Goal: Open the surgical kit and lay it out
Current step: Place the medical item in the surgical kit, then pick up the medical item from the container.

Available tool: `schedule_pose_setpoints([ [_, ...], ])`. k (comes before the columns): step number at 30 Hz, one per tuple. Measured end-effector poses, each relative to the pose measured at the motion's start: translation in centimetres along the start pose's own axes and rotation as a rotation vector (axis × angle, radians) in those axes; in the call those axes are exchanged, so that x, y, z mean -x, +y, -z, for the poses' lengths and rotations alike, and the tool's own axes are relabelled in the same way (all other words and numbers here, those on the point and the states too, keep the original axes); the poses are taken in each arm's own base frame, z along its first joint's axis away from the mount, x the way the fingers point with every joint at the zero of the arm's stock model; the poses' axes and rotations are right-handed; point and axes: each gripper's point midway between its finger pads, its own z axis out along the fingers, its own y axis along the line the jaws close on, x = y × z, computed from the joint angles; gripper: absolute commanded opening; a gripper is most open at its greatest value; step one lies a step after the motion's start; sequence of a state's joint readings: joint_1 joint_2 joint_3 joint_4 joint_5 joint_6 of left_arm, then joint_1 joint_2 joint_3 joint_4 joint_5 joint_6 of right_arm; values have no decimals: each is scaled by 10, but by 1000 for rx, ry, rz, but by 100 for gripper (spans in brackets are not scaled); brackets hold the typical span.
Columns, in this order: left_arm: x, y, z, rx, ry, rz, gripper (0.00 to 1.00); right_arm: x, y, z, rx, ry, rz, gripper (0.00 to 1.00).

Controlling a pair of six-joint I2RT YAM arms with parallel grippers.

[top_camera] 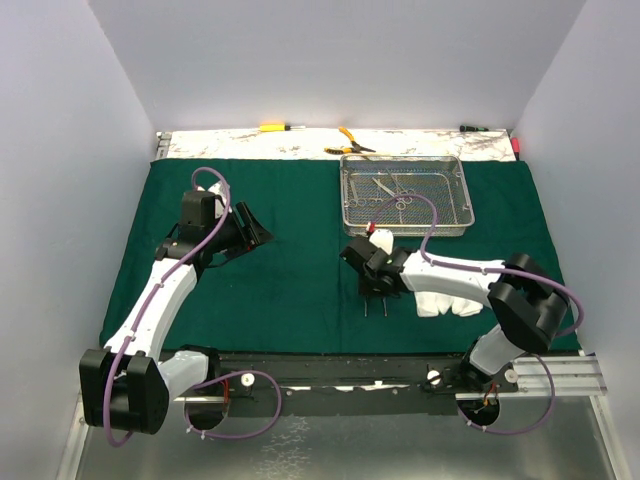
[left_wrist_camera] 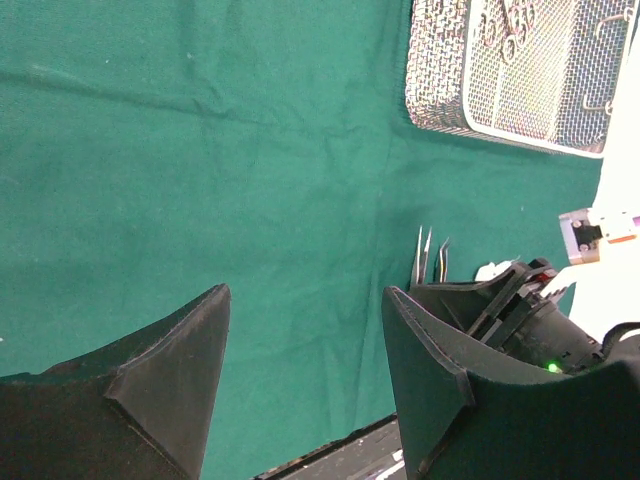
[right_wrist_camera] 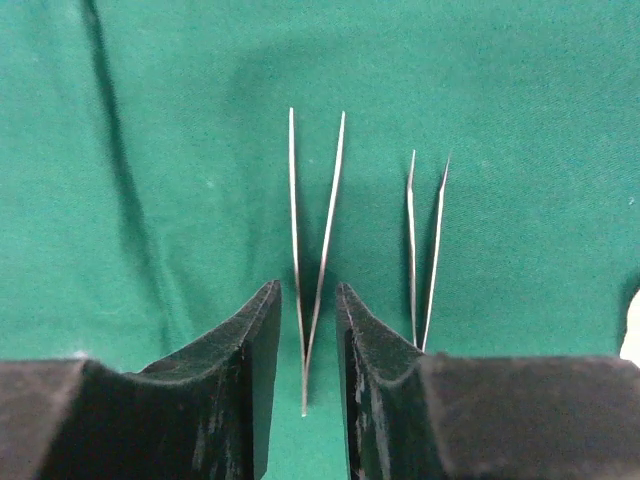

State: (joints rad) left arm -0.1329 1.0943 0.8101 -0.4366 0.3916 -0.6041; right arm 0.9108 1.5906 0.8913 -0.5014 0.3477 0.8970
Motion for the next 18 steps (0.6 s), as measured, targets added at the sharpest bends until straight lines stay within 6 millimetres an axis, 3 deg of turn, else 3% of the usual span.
schedule_pose_setpoints([
  [4,0,0,0,1,0,-4,63,13,8,11,7,-14,-6,41],
  [9,0,1,-1,3,3,-7,63,48,25,37,37,-83,-27,46],
  [14,1,5,-3,21,-3,-18,63,93,37,67,56,-202,-10,53],
  [18,5,10,-6,48,-8,-23,63,142,39,87,74,-302,-4,54],
])
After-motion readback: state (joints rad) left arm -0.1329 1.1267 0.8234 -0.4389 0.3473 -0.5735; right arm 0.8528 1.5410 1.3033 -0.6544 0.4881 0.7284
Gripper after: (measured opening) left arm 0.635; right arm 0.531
